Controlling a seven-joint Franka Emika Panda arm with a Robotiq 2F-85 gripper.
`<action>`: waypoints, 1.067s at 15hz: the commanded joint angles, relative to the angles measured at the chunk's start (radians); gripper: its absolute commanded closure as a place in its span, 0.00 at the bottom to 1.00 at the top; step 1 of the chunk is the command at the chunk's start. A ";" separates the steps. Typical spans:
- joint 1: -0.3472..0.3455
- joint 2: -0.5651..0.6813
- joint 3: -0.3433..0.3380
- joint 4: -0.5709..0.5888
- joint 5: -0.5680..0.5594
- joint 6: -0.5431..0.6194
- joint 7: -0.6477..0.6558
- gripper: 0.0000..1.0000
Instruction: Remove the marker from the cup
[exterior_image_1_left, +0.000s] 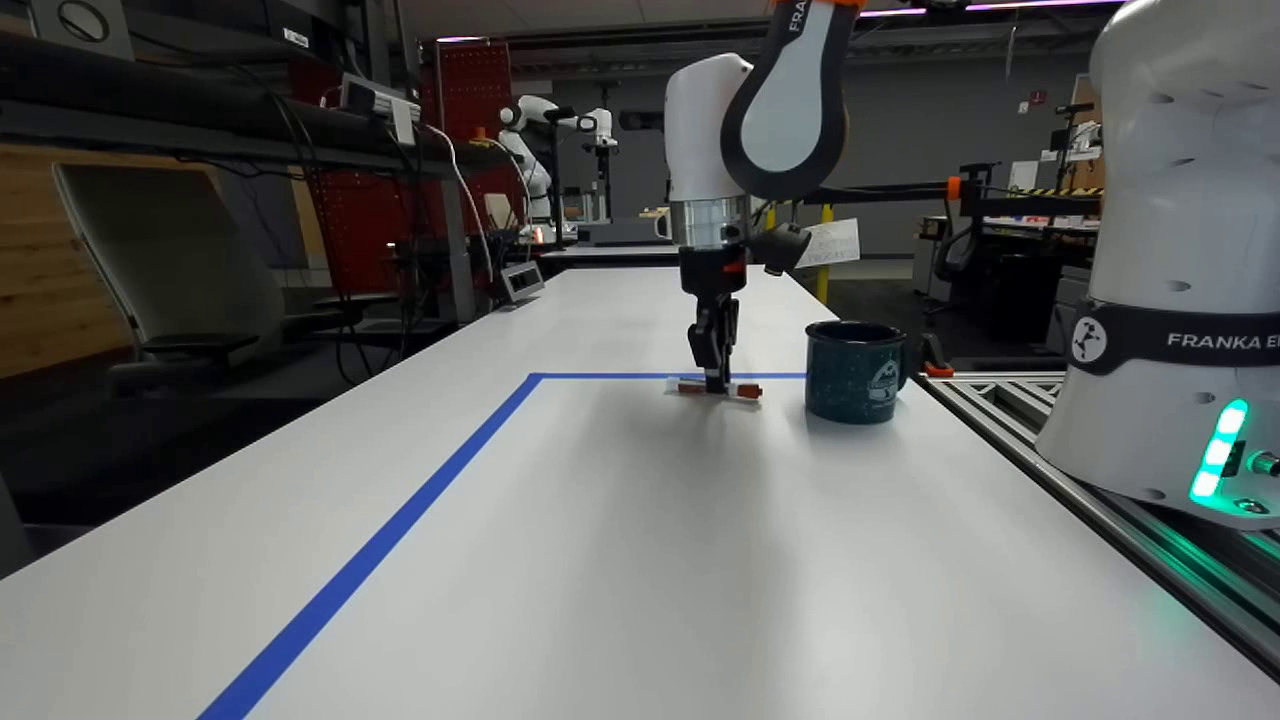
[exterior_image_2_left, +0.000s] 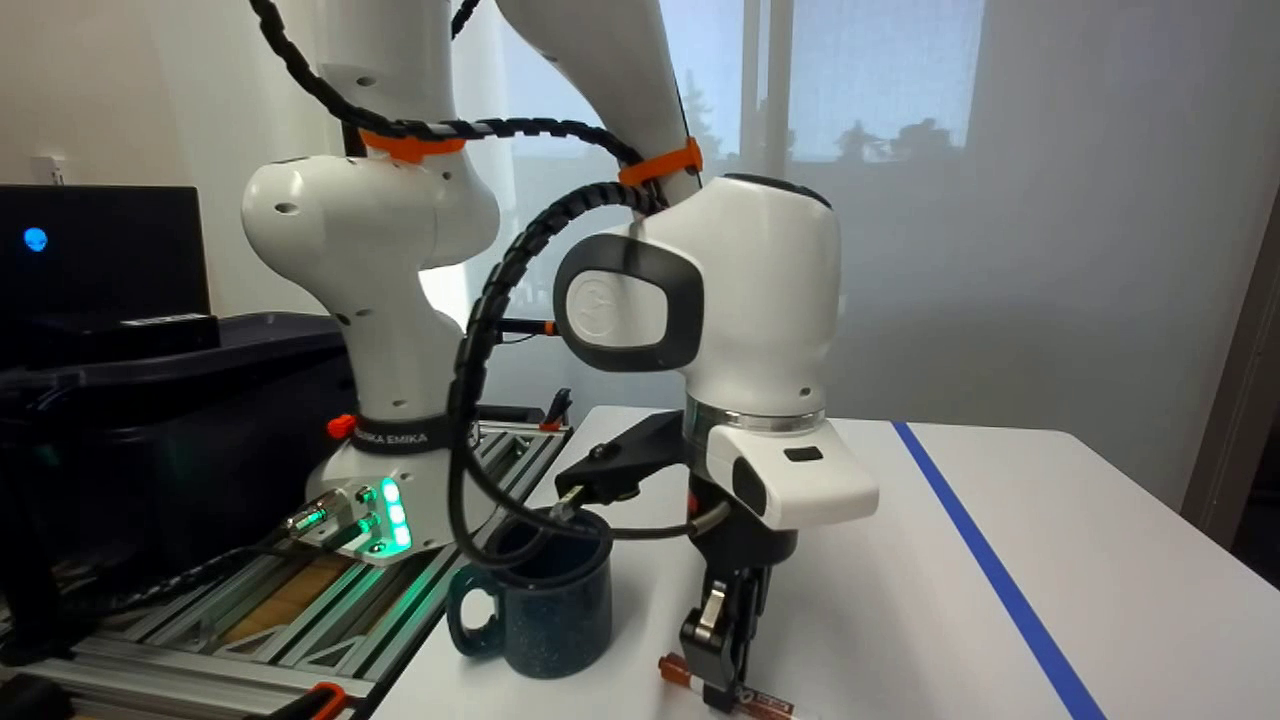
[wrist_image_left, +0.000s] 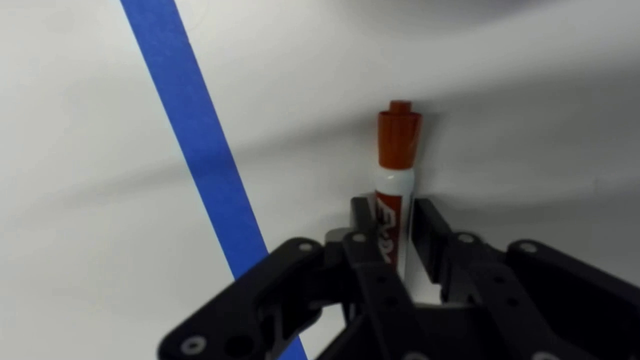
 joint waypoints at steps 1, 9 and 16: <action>0.001 -0.090 -0.013 -0.025 -0.011 -0.091 -0.060 0.41; -0.019 -0.371 0.000 -0.027 0.014 -0.493 -0.232 0.00; 0.006 -0.584 0.066 -0.018 -0.022 -0.663 -0.230 0.00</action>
